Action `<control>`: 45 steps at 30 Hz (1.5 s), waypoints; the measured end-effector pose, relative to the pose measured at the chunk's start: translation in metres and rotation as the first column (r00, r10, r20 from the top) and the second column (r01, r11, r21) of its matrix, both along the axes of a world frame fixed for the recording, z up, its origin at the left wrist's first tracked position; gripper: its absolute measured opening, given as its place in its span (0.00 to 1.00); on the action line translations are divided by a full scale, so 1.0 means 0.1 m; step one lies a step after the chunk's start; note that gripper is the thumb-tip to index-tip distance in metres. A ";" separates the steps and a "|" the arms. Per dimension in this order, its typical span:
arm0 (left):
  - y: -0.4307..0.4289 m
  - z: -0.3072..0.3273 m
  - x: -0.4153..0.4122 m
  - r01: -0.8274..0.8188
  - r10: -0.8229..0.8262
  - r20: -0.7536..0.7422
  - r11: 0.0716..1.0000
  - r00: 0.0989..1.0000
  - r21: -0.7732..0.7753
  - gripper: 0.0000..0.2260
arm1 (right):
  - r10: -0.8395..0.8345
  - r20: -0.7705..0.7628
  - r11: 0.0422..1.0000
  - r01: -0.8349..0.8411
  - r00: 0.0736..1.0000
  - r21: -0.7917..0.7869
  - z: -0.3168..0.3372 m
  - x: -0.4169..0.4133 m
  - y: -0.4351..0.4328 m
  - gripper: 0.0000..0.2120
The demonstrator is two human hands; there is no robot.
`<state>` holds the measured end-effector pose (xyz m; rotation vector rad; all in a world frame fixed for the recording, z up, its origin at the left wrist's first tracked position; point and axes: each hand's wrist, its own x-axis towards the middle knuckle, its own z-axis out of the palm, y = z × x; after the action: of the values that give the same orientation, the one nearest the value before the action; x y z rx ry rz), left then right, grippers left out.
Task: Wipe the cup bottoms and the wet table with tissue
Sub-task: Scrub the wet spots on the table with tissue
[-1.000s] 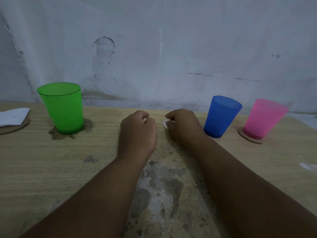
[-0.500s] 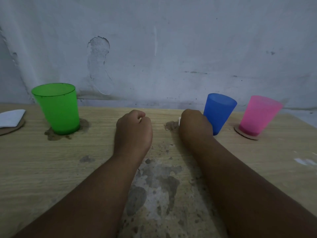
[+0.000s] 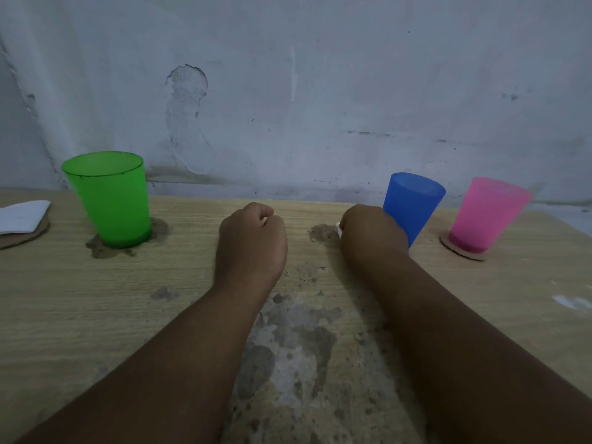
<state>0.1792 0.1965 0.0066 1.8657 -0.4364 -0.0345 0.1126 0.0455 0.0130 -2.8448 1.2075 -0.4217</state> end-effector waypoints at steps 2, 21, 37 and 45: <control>0.00 0.00 0.00 0.008 -0.008 0.001 1.000 1.000 -0.001 0.16 | -0.033 0.018 0.999 0.033 0.999 0.031 -0.01 -0.06 0.00 0.07; 0.02 0.05 -0.06 0.037 -0.038 -0.038 0.999 0.999 -0.009 0.20 | -0.004 0.048 0.998 0.001 0.999 0.056 -0.02 0.06 -0.04 0.08; -0.01 -0.02 0.03 0.023 -0.023 -0.010 1.000 1.000 0.010 0.17 | 0.057 0.303 0.990 -0.092 0.951 0.104 0.06 -0.17 -0.04 0.08; -0.02 -0.04 0.04 0.037 -0.038 -0.035 0.999 0.999 -0.020 0.18 | 0.052 -0.104 0.998 -0.049 0.993 0.032 0.12 -0.12 0.07 0.12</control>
<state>0.1832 0.1942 0.0021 1.8350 -0.4458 -0.0886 0.1005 0.0526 0.0251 -2.8980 1.1436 -0.2530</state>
